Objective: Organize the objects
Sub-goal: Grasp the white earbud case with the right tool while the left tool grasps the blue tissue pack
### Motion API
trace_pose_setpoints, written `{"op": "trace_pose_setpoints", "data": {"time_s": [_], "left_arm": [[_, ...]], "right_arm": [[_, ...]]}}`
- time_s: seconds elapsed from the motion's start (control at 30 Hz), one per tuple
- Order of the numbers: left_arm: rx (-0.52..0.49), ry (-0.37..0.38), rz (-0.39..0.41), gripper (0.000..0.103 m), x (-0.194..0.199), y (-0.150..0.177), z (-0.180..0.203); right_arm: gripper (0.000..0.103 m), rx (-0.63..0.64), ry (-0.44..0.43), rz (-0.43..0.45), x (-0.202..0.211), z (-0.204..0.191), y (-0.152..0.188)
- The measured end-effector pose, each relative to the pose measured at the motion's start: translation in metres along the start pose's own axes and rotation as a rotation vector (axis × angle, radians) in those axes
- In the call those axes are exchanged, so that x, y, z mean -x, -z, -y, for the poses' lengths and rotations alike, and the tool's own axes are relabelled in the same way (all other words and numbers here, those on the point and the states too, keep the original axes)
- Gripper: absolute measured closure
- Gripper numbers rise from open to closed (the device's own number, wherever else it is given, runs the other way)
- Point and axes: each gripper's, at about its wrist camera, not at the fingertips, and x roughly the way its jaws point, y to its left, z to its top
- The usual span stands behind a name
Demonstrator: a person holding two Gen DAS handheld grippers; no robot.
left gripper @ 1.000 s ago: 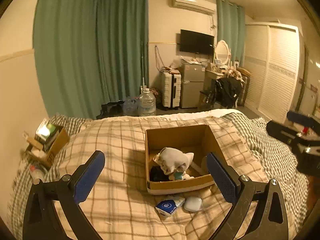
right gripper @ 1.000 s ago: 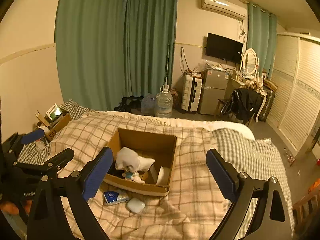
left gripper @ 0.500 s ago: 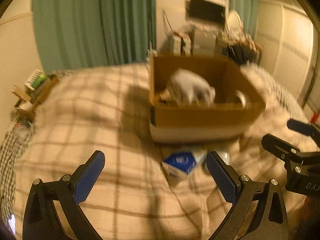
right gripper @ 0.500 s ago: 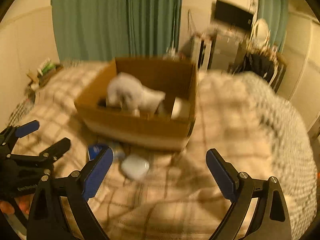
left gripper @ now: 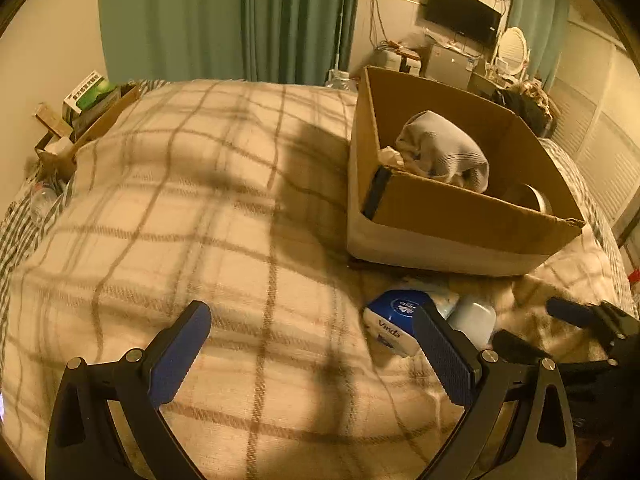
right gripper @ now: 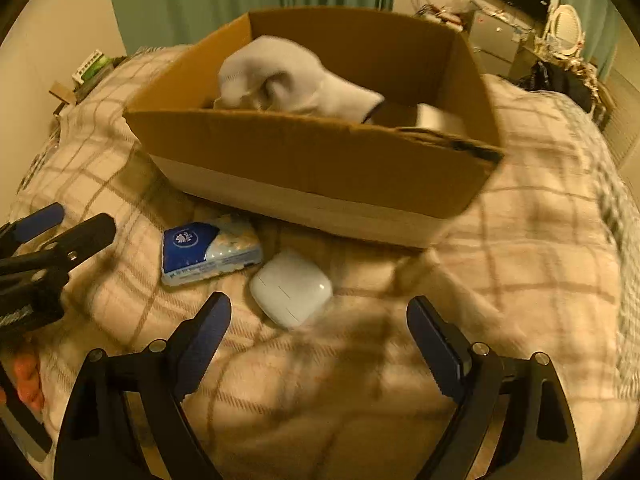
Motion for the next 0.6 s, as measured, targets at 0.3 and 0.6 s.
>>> {"op": "trace_pose_setpoints", "data": {"time_s": [0.3,0.6], "left_arm": [[-0.036,-0.037,-0.04,0.0,-0.013,0.002,0.007],[-0.123,-0.038,-0.062,0.0,-0.017,0.005,0.024]], "right_arm": [[0.031,0.015,-0.025,-0.137,-0.061,-0.009,-0.009],[0.045,-0.031,0.04,-0.039,-0.01,0.007,0.0]]}}
